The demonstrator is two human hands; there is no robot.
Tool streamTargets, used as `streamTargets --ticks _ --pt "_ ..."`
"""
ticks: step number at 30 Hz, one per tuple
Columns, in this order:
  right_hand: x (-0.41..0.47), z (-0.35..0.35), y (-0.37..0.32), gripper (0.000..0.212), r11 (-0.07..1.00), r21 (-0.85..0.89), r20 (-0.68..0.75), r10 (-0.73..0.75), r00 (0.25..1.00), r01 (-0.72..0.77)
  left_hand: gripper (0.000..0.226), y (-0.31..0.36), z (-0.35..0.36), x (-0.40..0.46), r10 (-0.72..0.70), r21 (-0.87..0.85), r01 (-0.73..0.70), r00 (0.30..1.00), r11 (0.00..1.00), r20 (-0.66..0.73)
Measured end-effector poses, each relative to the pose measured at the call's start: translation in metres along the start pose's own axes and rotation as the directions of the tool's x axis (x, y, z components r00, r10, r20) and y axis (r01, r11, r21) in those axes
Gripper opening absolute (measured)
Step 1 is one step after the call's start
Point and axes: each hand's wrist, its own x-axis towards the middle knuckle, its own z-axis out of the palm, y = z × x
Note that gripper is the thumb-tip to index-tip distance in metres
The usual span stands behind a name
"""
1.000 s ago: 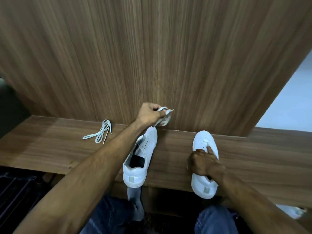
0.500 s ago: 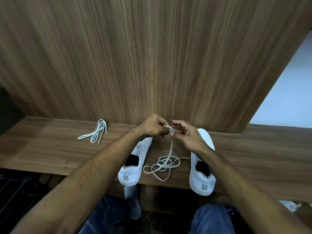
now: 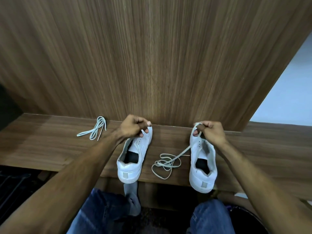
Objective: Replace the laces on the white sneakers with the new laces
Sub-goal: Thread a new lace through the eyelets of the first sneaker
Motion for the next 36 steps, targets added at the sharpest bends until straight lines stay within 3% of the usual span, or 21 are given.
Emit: streamTargets --ticks 3,5,8,12,15,17,20,23,26,29,31,33,36 --pt "-0.012 0.019 -0.021 0.016 0.991 0.117 0.113 0.045 0.993 -0.058 0.017 -0.004 0.030 0.000 0.087 0.142 -0.100 0.992 0.985 0.096" --pt "-0.020 0.032 -0.038 0.017 0.987 0.150 0.168 0.027 0.985 -0.053 0.027 -0.005 0.057 -0.002 0.164 0.099 -0.181 0.974 0.979 0.158" --pt "-0.026 0.040 -0.065 0.018 0.964 0.263 0.194 -0.029 0.981 -0.024 0.022 -0.006 0.093 -0.007 0.156 0.030 -0.166 0.962 0.986 0.222" --pt "-0.014 0.021 -0.088 0.019 0.949 0.309 0.042 -0.085 0.995 0.068 0.029 -0.015 0.101 -0.008 0.118 0.062 -0.136 0.964 0.989 0.238" --pt "-0.002 -0.008 -0.091 0.015 0.931 0.349 -0.137 -0.061 0.989 0.106 0.029 -0.028 0.072 -0.002 0.090 0.074 -0.104 0.982 0.992 0.167" --pt "0.009 -0.031 -0.084 0.012 0.955 0.261 -0.270 -0.071 0.960 0.144 0.030 -0.029 0.047 0.001 0.104 0.145 -0.113 0.992 0.983 0.068" --pt "0.025 -0.051 -0.055 0.019 0.983 -0.126 -0.365 -0.168 0.916 0.130 0.031 -0.025 0.014 0.010 0.075 0.154 -0.067 0.996 0.986 -0.047" --pt "0.030 -0.041 -0.024 0.014 0.905 -0.424 -0.270 -0.150 0.951 0.022 0.031 -0.014 0.005 0.017 0.070 0.093 -0.063 0.995 0.994 -0.070" --pt "0.019 -0.008 -0.010 0.042 0.840 -0.541 0.024 -0.037 0.999 0.044 0.028 0.006 0.021 0.012 0.080 0.120 -0.085 0.996 0.989 0.049" --pt "-0.002 0.027 -0.006 0.059 0.807 -0.541 0.285 -0.091 0.954 0.238 0.026 0.017 0.043 0.008 0.120 0.161 -0.152 0.973 0.975 0.196" --pt "-0.013 0.045 -0.008 0.044 0.858 -0.413 0.405 -0.128 0.905 0.306 0.027 0.018 0.052 0.009 0.126 0.180 -0.172 0.963 0.968 0.240" --pt "-0.016 0.056 -0.007 0.013 0.864 -0.377 0.442 -0.148 0.885 0.333 0.026 0.019 0.054 0.009 0.126 0.200 -0.179 0.959 0.963 0.253" --pt "-0.005 0.051 -0.003 0.022 0.860 -0.408 0.314 -0.183 0.932 0.306 0.024 0.015 0.044 0.009 0.131 0.180 -0.182 0.956 0.967 0.261"
